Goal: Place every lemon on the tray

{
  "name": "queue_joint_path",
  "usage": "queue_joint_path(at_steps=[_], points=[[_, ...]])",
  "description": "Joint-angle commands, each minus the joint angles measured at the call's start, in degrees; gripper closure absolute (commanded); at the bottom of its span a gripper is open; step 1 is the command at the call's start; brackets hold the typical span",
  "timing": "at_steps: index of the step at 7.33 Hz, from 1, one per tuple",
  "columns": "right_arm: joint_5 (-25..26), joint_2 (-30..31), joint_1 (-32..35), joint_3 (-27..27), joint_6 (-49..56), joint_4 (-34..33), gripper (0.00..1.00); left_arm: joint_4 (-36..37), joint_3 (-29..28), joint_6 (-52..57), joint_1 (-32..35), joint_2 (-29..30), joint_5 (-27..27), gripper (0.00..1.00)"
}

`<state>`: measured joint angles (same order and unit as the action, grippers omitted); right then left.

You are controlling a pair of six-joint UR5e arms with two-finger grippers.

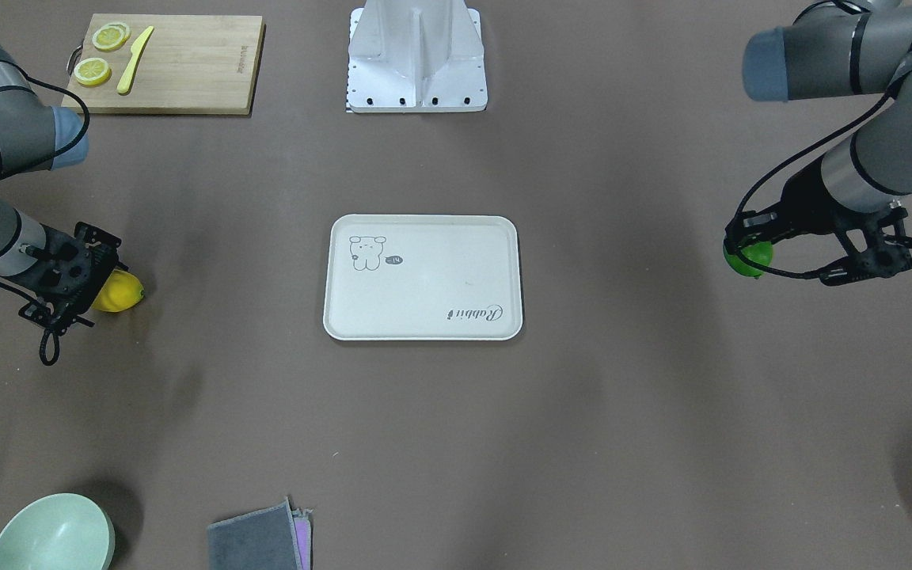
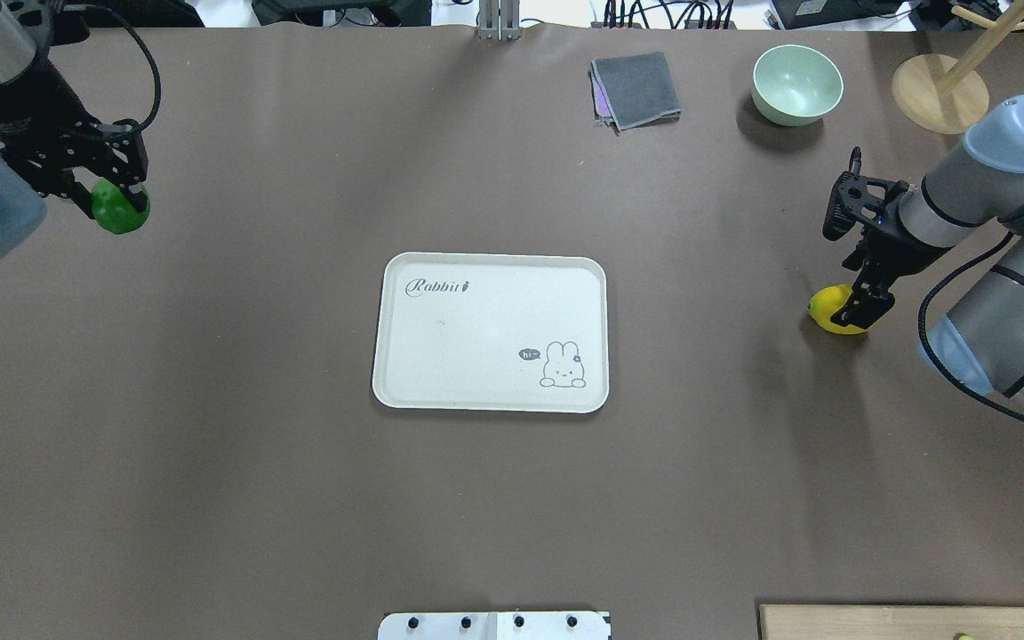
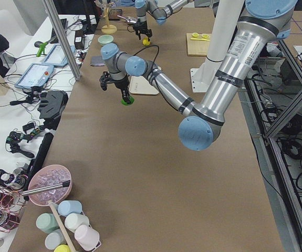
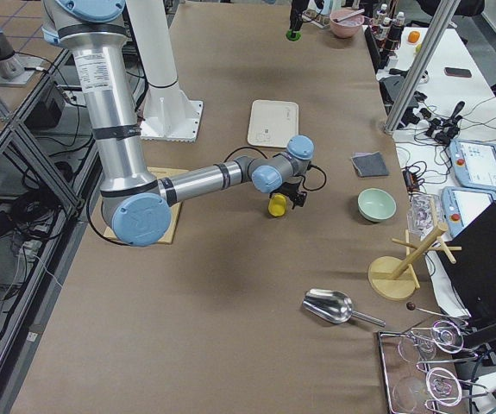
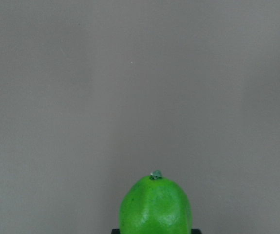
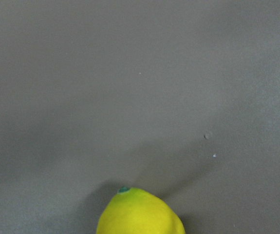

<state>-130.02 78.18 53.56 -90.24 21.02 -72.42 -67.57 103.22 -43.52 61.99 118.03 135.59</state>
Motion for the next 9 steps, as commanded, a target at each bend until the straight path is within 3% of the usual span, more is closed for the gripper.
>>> queue_joint_path(at_steps=[1, 3, 5, 6, 7, 8, 9], points=[[-0.3, -0.2, 0.0, 0.8, 2.6, 0.0, 0.01, 1.4, -2.9, -6.2, -3.4, 6.6, -0.2, 1.0], [-0.3, 0.0, -0.2, 0.8, 2.7, 0.0, 0.01, -3.1, -10.5, -16.4, -7.0, 14.0, -0.4, 1.0], [-0.2, 0.3, -0.6, 0.9, 2.6, 0.0, 0.01, -5.2, -11.5, -24.7, -11.3, 16.9, -2.9, 1.0], [-0.2, 0.4, -1.0, 1.3, 2.6, 0.0, 0.02, -10.2, -11.5, -31.9, -14.7, 16.4, -6.2, 1.0], [-0.3, 0.4, -1.2, 1.4, 2.5, 0.0, 0.08, -12.6, -11.6, -37.6, -17.8, 16.5, -9.0, 1.0], [-0.3, 0.3, -1.0, 1.3, 2.6, 0.0, 0.3, -13.4, -11.8, -40.4, -20.2, 16.6, -10.9, 1.0], [-0.6, 0.1, -0.8, 1.3, 2.5, 0.0, 0.68, -15.7, -12.6, -43.8, -23.0, 16.6, -14.1, 1.0]])
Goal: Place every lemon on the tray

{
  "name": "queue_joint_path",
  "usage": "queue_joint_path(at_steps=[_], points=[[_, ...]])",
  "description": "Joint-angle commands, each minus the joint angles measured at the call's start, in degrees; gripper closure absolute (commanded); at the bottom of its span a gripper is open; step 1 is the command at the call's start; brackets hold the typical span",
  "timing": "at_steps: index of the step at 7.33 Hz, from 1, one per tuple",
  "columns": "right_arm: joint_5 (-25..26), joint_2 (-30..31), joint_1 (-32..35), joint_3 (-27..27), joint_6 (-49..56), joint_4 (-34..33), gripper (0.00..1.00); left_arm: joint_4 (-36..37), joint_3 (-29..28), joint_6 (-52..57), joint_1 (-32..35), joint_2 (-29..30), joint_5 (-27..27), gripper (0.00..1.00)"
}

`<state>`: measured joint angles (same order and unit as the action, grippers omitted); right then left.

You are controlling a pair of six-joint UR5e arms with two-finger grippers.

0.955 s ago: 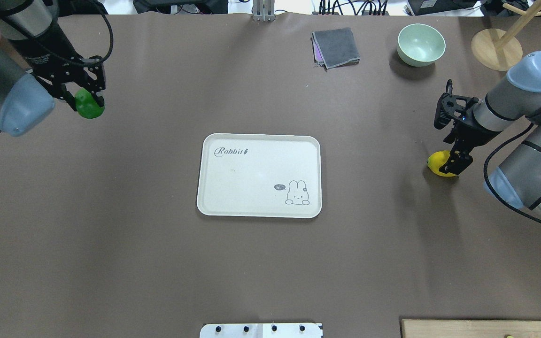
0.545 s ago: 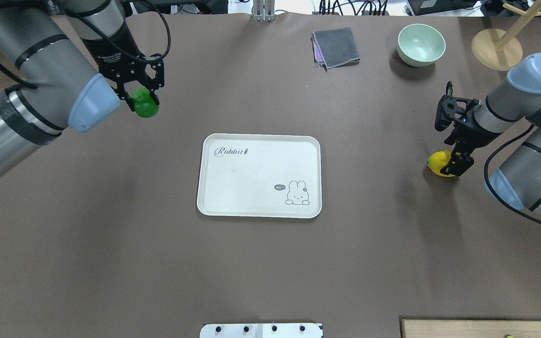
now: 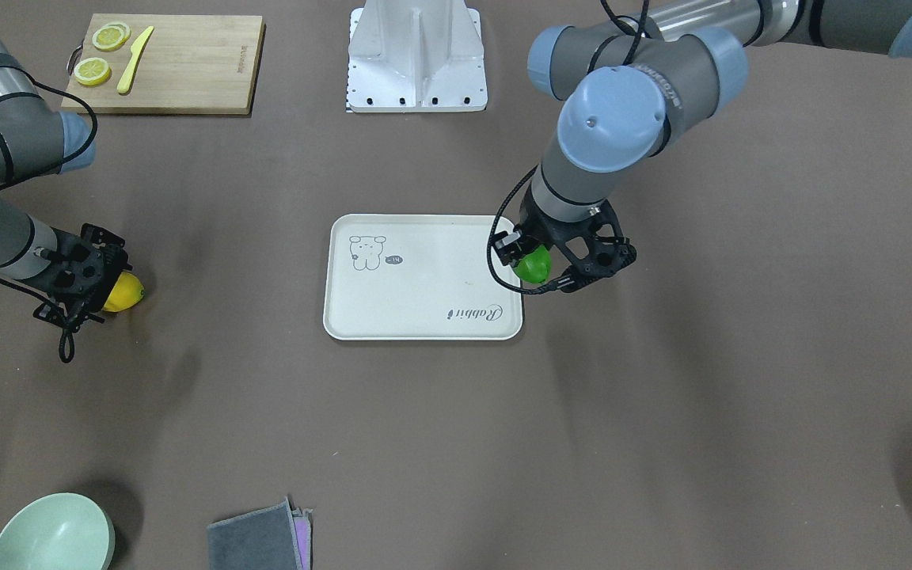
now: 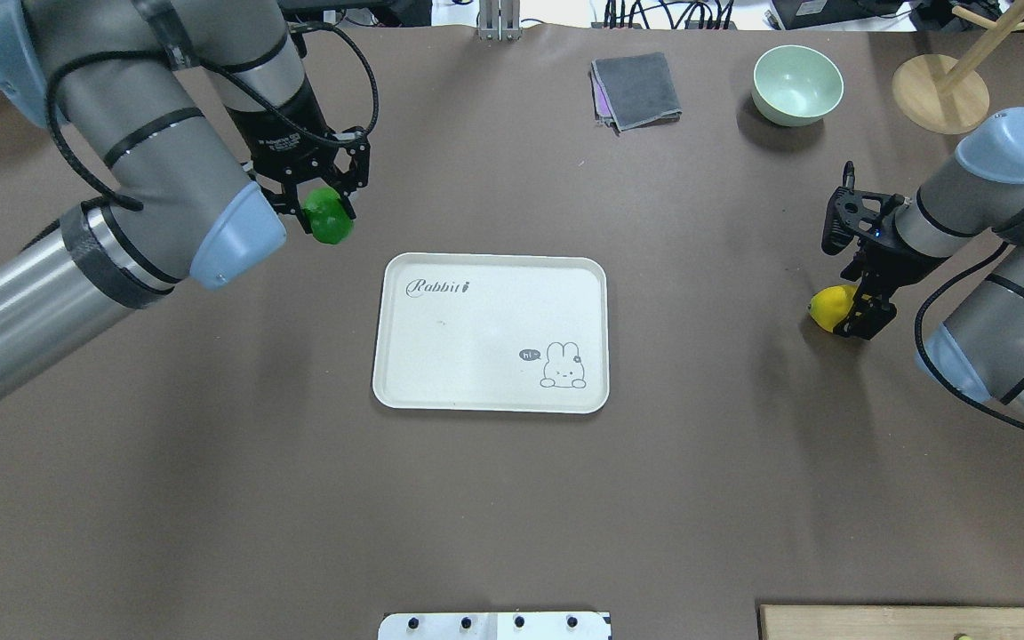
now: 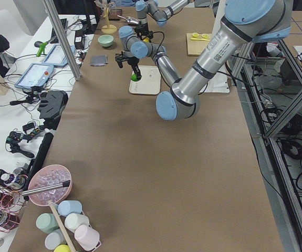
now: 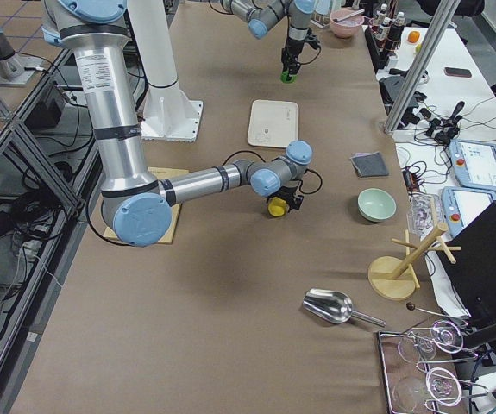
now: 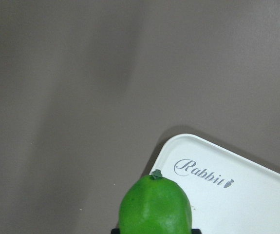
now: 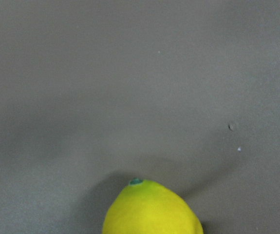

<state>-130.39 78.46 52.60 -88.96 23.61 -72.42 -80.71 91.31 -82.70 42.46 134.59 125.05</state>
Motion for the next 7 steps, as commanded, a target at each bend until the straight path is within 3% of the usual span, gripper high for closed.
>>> queue_joint_path(at_steps=[1, 2, 3, 4, 5, 6, 7], points=[[-0.6, -0.3, 0.6, -0.2, -0.1, 0.0, 0.91, -6.9, -3.2, -7.3, -4.6, 0.1, -5.3, 1.0], [-1.1, -0.4, 1.0, -0.4, -0.1, 0.0, 0.99, -7.6, -5.2, -8.8, -5.0, 1.2, -5.4, 1.0], [-1.6, -1.0, 1.1, -0.8, -0.6, 0.0, 1.0, -8.1, -6.1, -12.0, -6.1, 1.5, -7.2, 1.0], [-1.6, -2.3, 1.6, -1.1, -0.6, 0.1, 0.98, -12.1, -7.5, -17.5, -7.6, 1.8, -10.4, 0.96], [-0.9, -4.6, 1.5, -0.9, -0.6, 0.1, 0.98, -13.6, -8.4, -18.7, -7.7, 2.0, -10.5, 0.86], [-0.5, -8.5, 1.5, -0.3, -0.6, 0.1, 0.98, -13.7, -8.4, -20.3, -8.2, 2.1, -10.8, 0.33], [-0.2, -11.9, 1.5, 0.2, -0.6, 0.0, 0.98, -13.7, -8.1, -23.5, -9.2, 2.1, -12.2, 0.03]])
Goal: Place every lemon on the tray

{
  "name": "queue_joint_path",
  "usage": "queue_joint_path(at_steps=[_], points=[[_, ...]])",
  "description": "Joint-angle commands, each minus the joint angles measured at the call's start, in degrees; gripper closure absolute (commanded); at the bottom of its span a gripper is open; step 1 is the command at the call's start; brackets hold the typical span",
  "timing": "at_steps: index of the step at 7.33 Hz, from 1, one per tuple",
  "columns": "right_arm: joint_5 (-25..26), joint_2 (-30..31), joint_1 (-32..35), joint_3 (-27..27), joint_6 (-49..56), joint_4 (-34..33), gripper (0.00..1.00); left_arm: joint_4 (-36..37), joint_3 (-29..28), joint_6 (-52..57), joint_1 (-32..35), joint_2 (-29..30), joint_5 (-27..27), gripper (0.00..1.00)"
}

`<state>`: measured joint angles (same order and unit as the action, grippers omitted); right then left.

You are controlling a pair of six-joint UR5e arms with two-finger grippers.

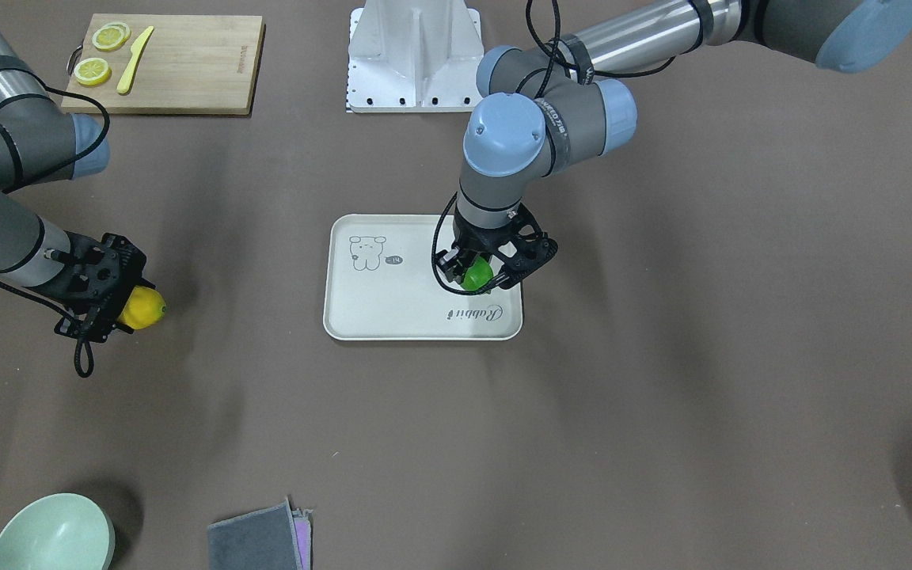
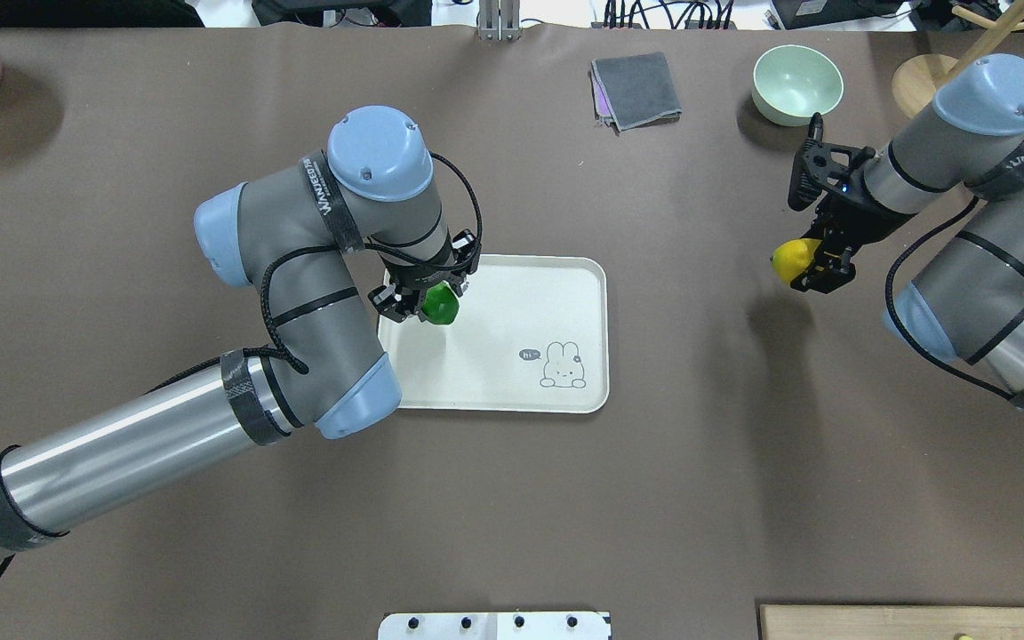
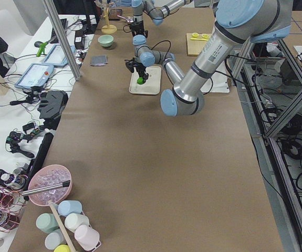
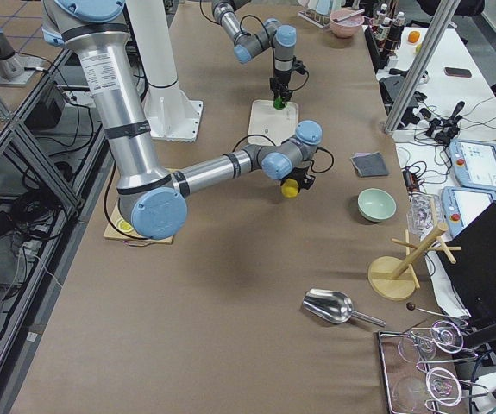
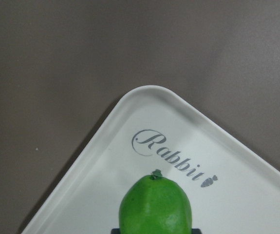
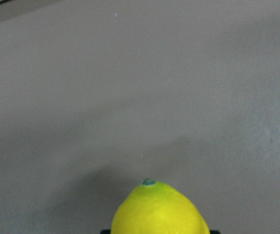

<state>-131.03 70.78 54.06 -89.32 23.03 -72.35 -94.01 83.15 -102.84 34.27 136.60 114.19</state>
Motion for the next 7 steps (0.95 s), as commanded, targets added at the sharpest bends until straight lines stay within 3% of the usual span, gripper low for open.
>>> queue_joint_path(at_steps=[1, 3, 6, 7], points=[[0.5, -6.9, 0.1, 1.8, 0.0, -0.2, 0.97, -0.4, 0.3, -3.4, -1.3, 0.1, -2.0, 0.02], [0.1, -9.4, -0.4, 3.8, -5.3, -0.4, 0.97, 3.0, 6.7, 7.5, -0.8, -4.3, 0.3, 0.02], [-1.0, -10.9, -4.0, 3.6, -35.9, -0.3, 0.97, 12.4, 19.7, 33.0, 7.6, -16.0, 5.7, 0.02], [-1.2, -12.8, -5.7, 3.8, -46.2, -0.5, 0.96, 12.4, 20.3, 39.6, 11.0, -19.0, 7.0, 0.02]])
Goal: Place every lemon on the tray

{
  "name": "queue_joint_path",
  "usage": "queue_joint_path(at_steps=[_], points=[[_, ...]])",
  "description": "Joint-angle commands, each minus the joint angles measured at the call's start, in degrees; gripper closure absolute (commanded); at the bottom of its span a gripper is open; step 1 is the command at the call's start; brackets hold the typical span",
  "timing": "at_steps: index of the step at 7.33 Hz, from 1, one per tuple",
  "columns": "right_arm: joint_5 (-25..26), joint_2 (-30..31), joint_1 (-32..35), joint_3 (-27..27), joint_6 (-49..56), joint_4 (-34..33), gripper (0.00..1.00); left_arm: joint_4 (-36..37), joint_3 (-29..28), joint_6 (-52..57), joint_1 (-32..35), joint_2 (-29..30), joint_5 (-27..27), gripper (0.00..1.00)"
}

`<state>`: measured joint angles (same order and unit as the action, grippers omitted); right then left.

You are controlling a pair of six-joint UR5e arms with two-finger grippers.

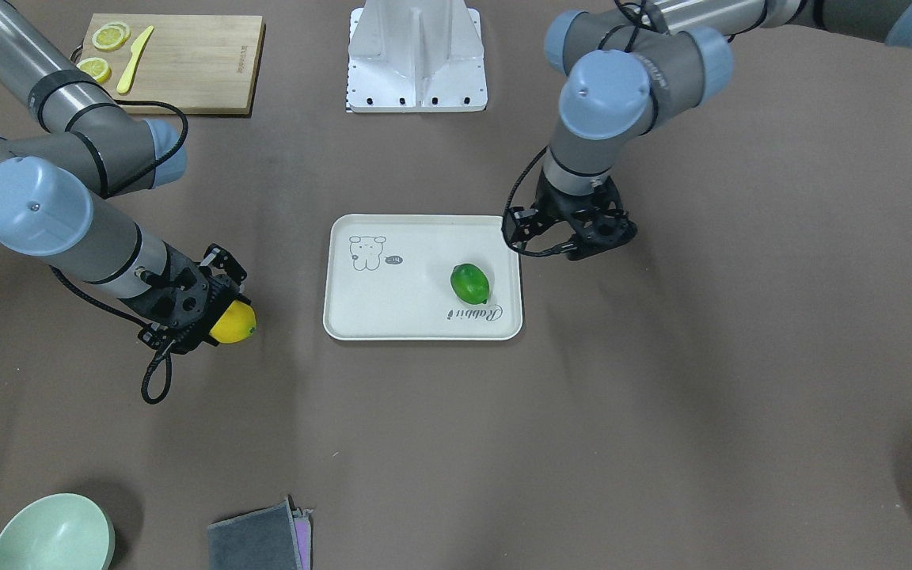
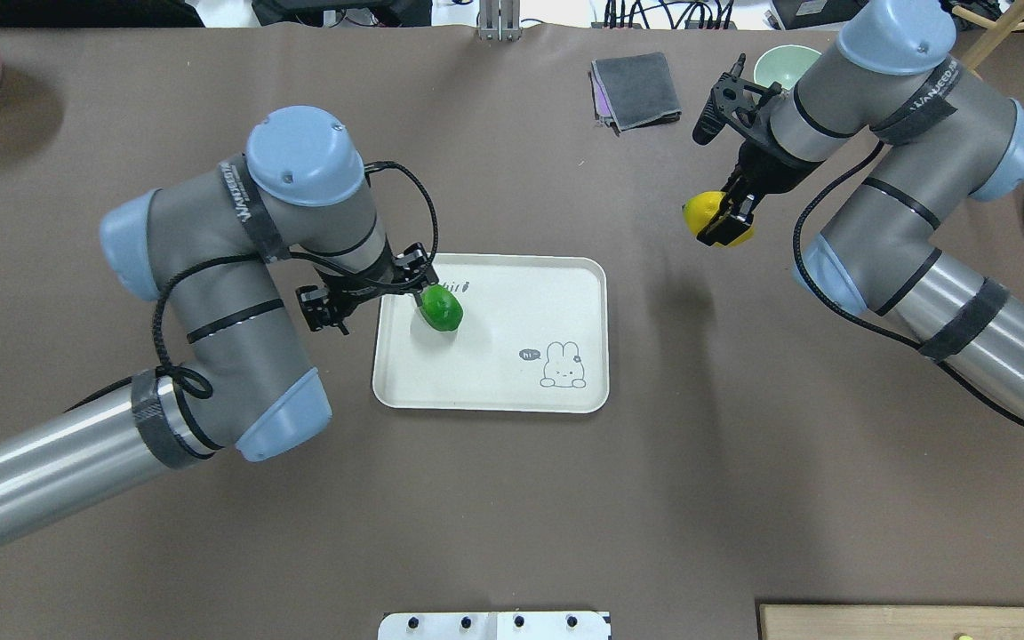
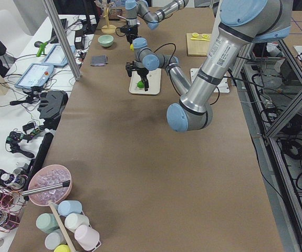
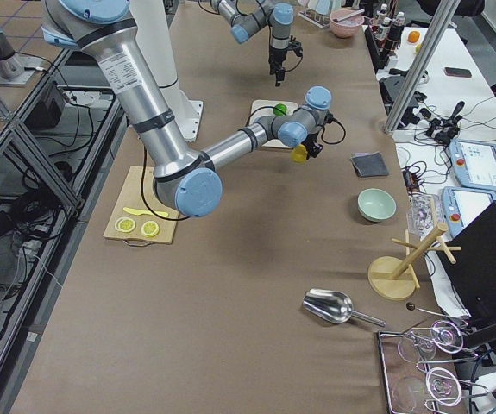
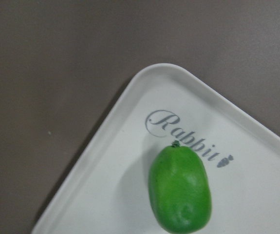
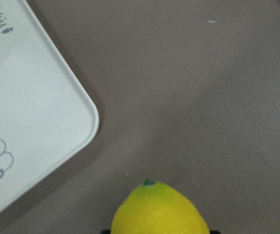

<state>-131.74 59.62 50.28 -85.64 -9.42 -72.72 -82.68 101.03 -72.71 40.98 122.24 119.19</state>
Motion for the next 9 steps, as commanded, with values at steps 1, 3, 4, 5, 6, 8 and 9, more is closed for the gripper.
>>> queue_joint_path(at_steps=[1, 3, 4, 5, 6, 8, 9], points=[[-0.5, -3.3, -3.1, 0.2, -19.7, -1.5, 0.95, 0.9, 2.4, 16.0, 7.8, -7.7, 3.5, 0.02], [-0.8, -5.6, -5.1, 0.6, -27.4, -4.6, 0.95, 0.1, 2.2, 31.7, 16.9, -15.9, 7.4, 0.02], [-1.4, -6.5, -5.7, 1.2, -32.3, -4.9, 0.95, 0.1, 1.2, 39.6, 21.3, -19.1, 9.6, 0.02], [-1.4, -7.9, -6.9, 2.3, -35.1, -4.9, 0.95, -0.1, -0.2, 44.9, 24.7, -21.9, 10.0, 0.02], [-1.0, -9.9, -7.9, 4.0, -35.2, -4.8, 0.94, -1.4, -2.2, 50.4, 28.2, -25.6, 11.7, 0.02], [0.2, -11.6, -9.3, 7.3, -35.1, -4.7, 0.92, -3.8, -7.2, 58.4, 34.4, -27.3, 13.3, 0.02], [0.3, -11.9, -9.7, 8.1, -35.0, -4.6, 0.9, -3.8, -12.0, 67.2, 39.7, -27.3, 15.8, 0.02]])
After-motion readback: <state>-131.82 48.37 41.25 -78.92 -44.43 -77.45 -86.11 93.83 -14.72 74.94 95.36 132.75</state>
